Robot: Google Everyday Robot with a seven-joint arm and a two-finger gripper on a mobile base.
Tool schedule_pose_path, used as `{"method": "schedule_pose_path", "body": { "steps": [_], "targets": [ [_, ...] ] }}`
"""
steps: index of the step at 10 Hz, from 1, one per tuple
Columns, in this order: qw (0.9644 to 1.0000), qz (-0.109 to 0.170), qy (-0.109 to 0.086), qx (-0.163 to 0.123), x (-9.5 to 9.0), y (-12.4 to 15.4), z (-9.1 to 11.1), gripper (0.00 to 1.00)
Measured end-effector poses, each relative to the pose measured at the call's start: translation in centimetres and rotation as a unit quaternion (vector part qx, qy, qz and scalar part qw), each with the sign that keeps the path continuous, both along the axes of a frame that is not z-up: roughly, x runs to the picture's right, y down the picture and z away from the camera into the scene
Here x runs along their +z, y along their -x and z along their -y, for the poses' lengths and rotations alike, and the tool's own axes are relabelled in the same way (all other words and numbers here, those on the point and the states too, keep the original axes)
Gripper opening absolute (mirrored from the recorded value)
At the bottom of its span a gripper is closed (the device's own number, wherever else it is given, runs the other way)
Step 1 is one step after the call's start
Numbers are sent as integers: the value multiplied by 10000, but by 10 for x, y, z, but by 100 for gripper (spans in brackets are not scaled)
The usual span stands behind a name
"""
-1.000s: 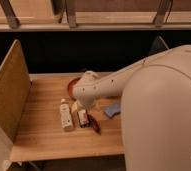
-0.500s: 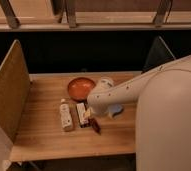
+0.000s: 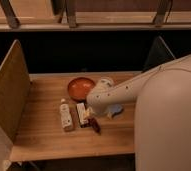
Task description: Drag the pepper across the table
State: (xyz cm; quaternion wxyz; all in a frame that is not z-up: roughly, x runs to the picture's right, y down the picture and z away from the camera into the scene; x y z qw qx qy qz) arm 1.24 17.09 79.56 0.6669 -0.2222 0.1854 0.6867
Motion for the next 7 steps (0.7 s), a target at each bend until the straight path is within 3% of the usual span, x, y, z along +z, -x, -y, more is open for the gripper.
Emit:
{"method": "schedule_pose_path", "body": {
  "steps": [4, 7],
  "targets": [
    [9986, 82, 416, 317, 7, -3, -37, 80],
    [9982, -139, 533, 240, 14, -29, -41, 80]
  ]
}}
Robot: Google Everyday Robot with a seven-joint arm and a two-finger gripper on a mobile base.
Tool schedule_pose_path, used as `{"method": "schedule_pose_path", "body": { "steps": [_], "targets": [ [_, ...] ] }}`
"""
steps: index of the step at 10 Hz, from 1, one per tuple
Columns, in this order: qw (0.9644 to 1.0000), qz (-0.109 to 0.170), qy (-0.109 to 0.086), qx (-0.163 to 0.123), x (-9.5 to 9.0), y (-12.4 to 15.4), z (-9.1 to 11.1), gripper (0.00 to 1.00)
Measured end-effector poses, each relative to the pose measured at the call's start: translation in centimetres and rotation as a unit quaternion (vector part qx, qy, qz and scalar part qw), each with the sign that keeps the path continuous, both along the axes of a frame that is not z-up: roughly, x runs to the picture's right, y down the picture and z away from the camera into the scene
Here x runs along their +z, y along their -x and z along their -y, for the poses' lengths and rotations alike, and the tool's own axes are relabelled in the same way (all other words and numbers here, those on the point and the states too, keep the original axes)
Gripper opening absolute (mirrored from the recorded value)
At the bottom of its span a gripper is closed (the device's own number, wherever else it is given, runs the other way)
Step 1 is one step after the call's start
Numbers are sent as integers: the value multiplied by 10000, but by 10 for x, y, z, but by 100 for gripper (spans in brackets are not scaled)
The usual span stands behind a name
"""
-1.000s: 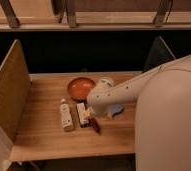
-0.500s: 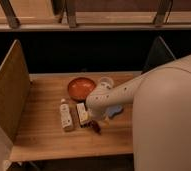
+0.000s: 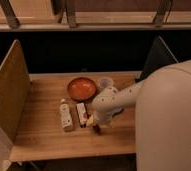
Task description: Drag the pepper across the table
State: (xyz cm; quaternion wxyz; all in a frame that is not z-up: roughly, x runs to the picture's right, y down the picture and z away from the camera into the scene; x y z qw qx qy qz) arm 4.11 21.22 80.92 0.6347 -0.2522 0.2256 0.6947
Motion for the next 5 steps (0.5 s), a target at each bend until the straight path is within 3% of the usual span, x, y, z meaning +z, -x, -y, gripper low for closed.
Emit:
{"method": "schedule_pose_path", "body": {
  "steps": [2, 5],
  "targets": [
    [9997, -92, 69, -194, 8, -11, 3, 80],
    [9985, -13, 146, -535, 25, -4, 9, 80]
  ]
}}
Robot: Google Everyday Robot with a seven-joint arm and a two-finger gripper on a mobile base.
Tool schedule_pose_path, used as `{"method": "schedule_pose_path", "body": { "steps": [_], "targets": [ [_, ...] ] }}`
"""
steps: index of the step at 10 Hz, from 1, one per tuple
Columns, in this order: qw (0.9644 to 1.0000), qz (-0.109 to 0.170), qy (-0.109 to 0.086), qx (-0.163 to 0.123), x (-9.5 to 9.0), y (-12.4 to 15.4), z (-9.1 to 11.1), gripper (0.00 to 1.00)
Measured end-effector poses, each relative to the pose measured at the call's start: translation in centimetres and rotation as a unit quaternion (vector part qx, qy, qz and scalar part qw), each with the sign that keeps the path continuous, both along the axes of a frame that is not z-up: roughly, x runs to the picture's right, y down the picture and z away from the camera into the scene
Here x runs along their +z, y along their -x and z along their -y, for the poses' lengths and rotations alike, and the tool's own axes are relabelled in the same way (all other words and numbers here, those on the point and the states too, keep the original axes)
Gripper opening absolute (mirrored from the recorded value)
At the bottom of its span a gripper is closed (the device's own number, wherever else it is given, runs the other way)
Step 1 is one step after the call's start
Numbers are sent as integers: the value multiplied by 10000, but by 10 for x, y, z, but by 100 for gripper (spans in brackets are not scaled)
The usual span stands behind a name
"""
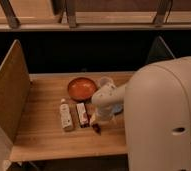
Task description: Drag the pepper across the table
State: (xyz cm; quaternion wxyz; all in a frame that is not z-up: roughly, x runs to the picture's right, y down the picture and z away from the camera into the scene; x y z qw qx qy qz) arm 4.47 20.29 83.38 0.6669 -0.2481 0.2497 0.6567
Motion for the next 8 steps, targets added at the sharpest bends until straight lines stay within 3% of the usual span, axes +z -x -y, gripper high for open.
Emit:
{"method": "schedule_pose_path", "body": {
  "steps": [4, 6, 8],
  "targets": [
    [9997, 146, 169, -96, 14, 16, -4, 80],
    [9995, 170, 255, -85, 19, 20, -8, 69],
    [9995, 135, 283, -97, 20, 18, -8, 49]
  ]
}}
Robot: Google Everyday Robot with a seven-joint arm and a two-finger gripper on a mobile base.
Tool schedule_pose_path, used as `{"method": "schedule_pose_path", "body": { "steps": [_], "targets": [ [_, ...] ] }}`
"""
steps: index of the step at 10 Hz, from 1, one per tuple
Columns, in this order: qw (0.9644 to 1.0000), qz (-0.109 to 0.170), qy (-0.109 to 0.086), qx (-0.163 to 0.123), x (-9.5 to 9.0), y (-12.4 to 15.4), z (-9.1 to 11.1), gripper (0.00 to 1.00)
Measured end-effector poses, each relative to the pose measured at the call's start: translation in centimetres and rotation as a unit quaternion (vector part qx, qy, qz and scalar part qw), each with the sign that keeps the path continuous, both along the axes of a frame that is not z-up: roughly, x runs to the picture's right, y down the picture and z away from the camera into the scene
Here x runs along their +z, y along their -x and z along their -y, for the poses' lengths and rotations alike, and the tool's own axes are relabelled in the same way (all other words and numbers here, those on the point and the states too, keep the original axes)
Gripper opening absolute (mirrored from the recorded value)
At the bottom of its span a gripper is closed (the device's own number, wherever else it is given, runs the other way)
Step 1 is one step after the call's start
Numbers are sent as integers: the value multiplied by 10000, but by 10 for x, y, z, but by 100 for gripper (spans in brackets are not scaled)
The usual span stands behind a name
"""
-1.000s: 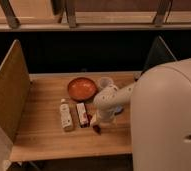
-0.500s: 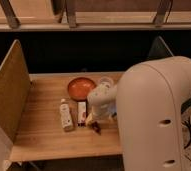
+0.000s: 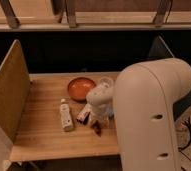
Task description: Drag the pepper across the table
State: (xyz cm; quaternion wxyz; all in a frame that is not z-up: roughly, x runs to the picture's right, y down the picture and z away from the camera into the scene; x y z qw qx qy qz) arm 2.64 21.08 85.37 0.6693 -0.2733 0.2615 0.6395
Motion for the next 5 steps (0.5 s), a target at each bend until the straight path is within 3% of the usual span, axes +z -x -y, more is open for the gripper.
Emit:
{"method": "schedule_pose_path", "body": {
  "steps": [5],
  "targets": [
    [9996, -246, -16, 147, -7, -20, 3, 2]
  ]
}}
